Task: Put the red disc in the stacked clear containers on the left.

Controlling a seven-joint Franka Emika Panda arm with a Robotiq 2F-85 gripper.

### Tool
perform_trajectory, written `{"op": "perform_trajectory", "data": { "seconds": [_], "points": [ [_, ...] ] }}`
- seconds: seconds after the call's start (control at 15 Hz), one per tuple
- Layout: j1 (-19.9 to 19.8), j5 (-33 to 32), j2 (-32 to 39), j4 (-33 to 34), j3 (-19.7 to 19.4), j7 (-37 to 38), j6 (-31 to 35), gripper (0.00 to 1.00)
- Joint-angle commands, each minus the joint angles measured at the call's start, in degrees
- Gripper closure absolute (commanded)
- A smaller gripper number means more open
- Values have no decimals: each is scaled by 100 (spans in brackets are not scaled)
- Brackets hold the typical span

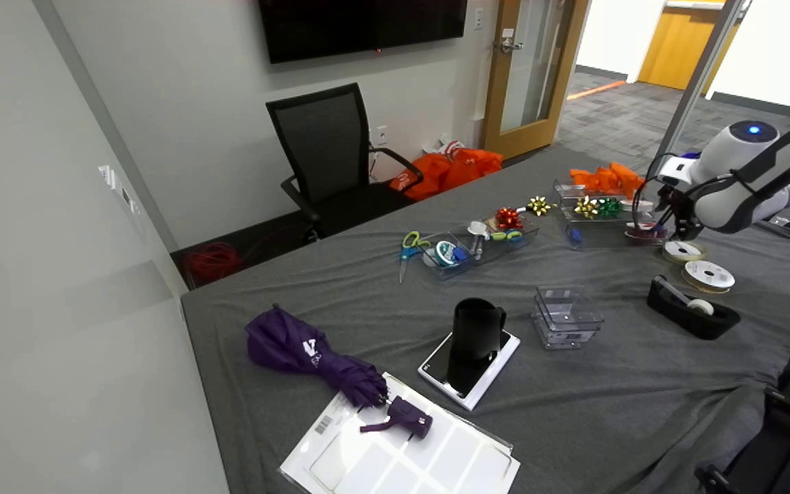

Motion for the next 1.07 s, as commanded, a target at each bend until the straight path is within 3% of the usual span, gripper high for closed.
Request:
{"op": "perform_trajectory", "data": {
  "seconds": [0.0, 0.4, 0.47, 0.53, 0.8, 1.0],
  "points": [
    [112, -199, 298, 242, -188, -1, 212, 0],
    [-24, -190, 644, 443, -35, -12, 434, 0],
    [-185, -183, 674, 452, 143, -70, 514, 10],
    [-487, -180, 686, 431, 475, -167, 695, 28],
    [-1258, -383, 734, 375, 1323, -211, 1085, 55],
    [-1592, -653, 732, 358, 1573, -183, 1199, 75]
  ]
}}
